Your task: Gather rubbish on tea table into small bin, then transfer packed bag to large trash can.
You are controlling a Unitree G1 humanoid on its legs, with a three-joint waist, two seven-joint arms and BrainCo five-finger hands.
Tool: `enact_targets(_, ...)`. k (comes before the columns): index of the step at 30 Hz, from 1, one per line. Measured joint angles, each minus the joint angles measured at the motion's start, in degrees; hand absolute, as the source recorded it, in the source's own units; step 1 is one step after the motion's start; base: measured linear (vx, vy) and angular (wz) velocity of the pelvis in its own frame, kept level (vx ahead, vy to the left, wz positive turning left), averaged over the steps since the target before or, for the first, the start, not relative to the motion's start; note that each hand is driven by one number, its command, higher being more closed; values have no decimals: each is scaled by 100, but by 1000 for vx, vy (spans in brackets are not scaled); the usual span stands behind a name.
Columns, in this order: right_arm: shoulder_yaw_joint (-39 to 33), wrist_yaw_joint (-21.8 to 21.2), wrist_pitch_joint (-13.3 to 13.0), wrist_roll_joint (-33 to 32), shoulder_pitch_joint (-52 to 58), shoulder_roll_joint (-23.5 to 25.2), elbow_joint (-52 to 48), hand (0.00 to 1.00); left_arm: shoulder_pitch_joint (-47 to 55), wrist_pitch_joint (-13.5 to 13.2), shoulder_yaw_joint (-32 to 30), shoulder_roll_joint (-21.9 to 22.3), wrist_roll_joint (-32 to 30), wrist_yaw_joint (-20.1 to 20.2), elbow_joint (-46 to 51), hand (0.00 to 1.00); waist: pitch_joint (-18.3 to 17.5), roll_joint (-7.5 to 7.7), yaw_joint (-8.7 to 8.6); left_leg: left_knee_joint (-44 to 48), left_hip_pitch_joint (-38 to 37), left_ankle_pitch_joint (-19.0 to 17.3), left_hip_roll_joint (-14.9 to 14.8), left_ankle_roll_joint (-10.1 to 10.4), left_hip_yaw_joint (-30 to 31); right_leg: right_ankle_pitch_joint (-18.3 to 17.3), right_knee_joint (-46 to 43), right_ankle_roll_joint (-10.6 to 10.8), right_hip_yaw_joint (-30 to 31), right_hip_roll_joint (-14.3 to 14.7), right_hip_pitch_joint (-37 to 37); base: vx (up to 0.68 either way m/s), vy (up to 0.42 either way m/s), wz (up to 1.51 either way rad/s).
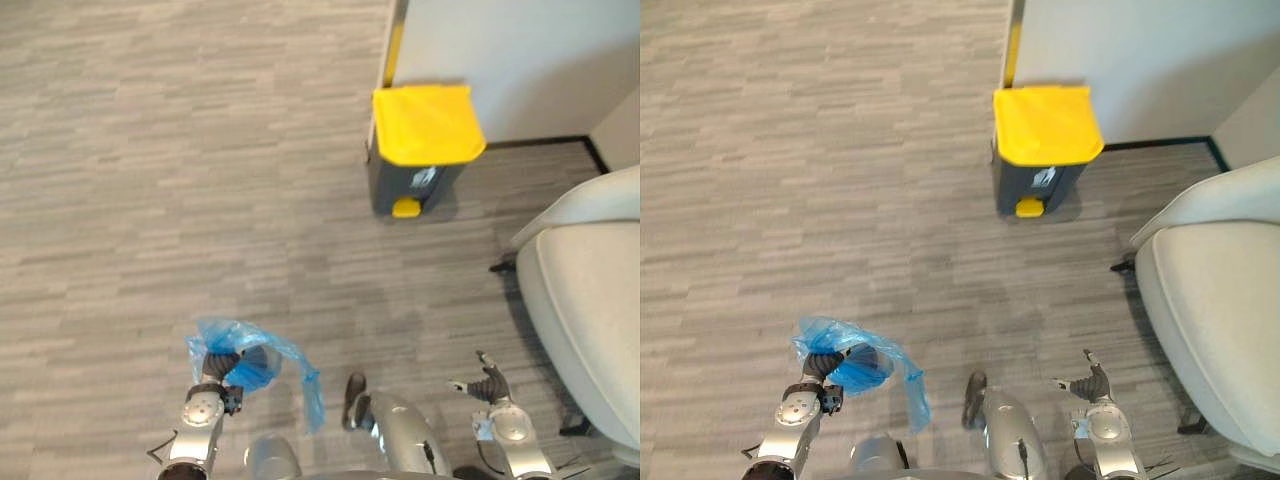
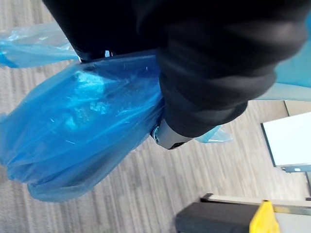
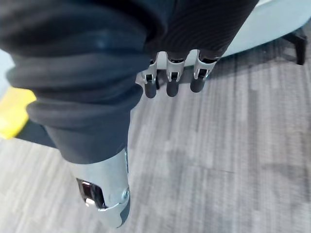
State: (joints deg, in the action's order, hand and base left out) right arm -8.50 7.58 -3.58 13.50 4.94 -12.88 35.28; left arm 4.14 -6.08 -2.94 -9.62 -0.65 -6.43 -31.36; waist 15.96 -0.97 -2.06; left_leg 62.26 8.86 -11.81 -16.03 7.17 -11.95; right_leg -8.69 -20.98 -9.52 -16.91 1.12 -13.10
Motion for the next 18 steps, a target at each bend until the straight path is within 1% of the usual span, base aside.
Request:
enact_targets(1, 4, -1, -3, -3, 2, 15, -85, 0, 36, -2, 0, 37, 3, 1, 59, 100, 7, 36, 23, -74, 191, -56, 52, -97, 1, -33, 138, 17, 123, 43, 148, 426, 1, -111)
enact_targets(2, 7, -2, -12, -4, 5, 23, -262, 0, 141, -11, 0, 97, 3, 7, 193, 100, 15, 43, 116, -424, 586, -161, 81, -273, -4, -70, 332, 71, 357, 115, 398, 506, 79, -118)
enact_targets(3, 18, -3, -16, -4, 27, 29, -425, 0, 273, -11, -3, 125, 1, 9, 319, 100, 21, 41, 246, -963, 942, -243, 122, -409, -5, -186, 450, 78, 687, 217, 633, 501, 105, -132)
enact_targets(4, 16, -3, -15, -4, 78, 39, -522, 0, 340, -10, -4, 137, 1, 14, 376, 100, 34, 46, 311, -1365, 1105, -262, 164, -441, 39, -279, 489, 123, 840, 236, 790, 503, 163, -105)
enact_targets(5, 13, -1, -16, -5, 113, 51, -590, 0, 369, -10, -3, 146, 2, 15, 418, 100, 48, 74, 321, -1824, 1211, -253, 254, -425, 100, -376, 500, 181, 942, 219, 931, 337, 132, -60)
enact_targets(6, 13, -1, -17, -8, 200, 53, -689, 0, 413, -10, -2, 163, 3, 14, 453, 100, 51, 90, 345, -2439, 1266, -205, 364, -354, 90, -506, 501, 259, 1036, 183, 1044, 430, 189, -49)
enact_targets(7, -17, 5, -32, -8, 319, 49, -724, 0, 481, -13, -17, 207, 3, 12, 479, 100, 8, 120, 325, -3386, 1258, -35, 517, -216, 113, -679, 481, 408, 1173, 163, 1173, 457, 227, -52)
enact_targets(8, -19, 11, -28, -11, 385, 39, -684, 0, 519, -11, -46, 235, 3, 10, 479, 100, -72, 74, 329, -3868, 1232, 302, 577, -290, 116, -796, 409, 520, 1290, 174, 1190, 497, 255, -74)
enact_targets(9, -9, 12, -3, -11, 397, 110, -622, 0, 559, -1, -110, 227, 2, 8, 477, 100, -136, 188, 443, -3901, 1101, 685, 655, -521, 110, -979, 270, 634, 1548, 100, 1182, 670, 301, -89)
enact_targets(10, -4, 9, -1, -7, 509, 273, -643, 0, 620, 9, -179, 220, 2, 2, 498, 100, -298, 441, 489, -3772, 1031, 299, 782, -607, -172, -1116, 170, 819, 1730, -110, 1206, 600, 229, -81)
enact_targets(11, -4, 6, -1, -2, 528, 309, -644, 0, 618, 9, -180, 219, 3, -2, 503, 100, -334, 489, 533, -3722, 981, 201, 812, -680, -264, -1150, 19, 888, 1753, -170, 1177, 709, 256, -73)
enact_targets(12, 5, -2, 7, 4, 547, 349, -633, 0, 596, 13, -131, 238, 3, 4, 516, 100, -326, 514, 589, -3601, 766, -26, 815, -698, -455, -1121, -642, 1091, 1754, -316, 1008, 555, 220, -69)
enact_targets(13, 53, -7, 3, 19, 537, 374, -626, 0, 654, 18, -68, 238, 4, -5, 550, 100, -319, 503, 574, -3546, 385, -340, 852, -739, -550, -828, -2033, 1868, 1618, -461, 583, 520, 224, -64)
enact_targets(14, 62, -8, -1, 24, 540, 379, -616, 0, 660, 22, -29, 219, 4, -13, 560, 100, -309, 488, 552, -3545, 225, -433, 876, -772, -549, -632, -2600, 2168, 1555, -553, 346, 506, 185, -23)
enact_targets(15, 72, -15, 3, 29, 514, 391, -549, 0, 659, 31, 74, 129, 5, -19, 591, 100, -304, 467, 440, -3539, -76, -605, 915, -816, -537, -487, -3589, 2207, 1459, -764, -19, 523, 104, 18)
enact_targets(16, 81, -14, 5, 37, 499, 389, -484, 0, 631, 32, 66, 78, 10, -36, 613, 100, -280, 419, 347, -3617, -395, -696, 920, -807, -532, -661, -3861, 1880, 1266, -897, -333, 622, 80, 25)
enact_targets(17, 153, -15, 0, 42, 430, 382, -407, 0, 594, 32, 41, 31, 25, -86, 613, 100, -276, 399, 299, -3745, -582, -697, 917, -805, -511, -755, -3707, 1711, 1101, -961, -560, 513, 21, 15)
enact_targets(18, 186, -16, 0, 49, 399, 383, -378, 0, 580, 35, 23, 26, 29, -123, 613, 100, -275, 398, 275, -3841, -697, -697, 909, -805, -484, -803, -3533, 1623, 1020, -978, -708, 511, -17, 12)
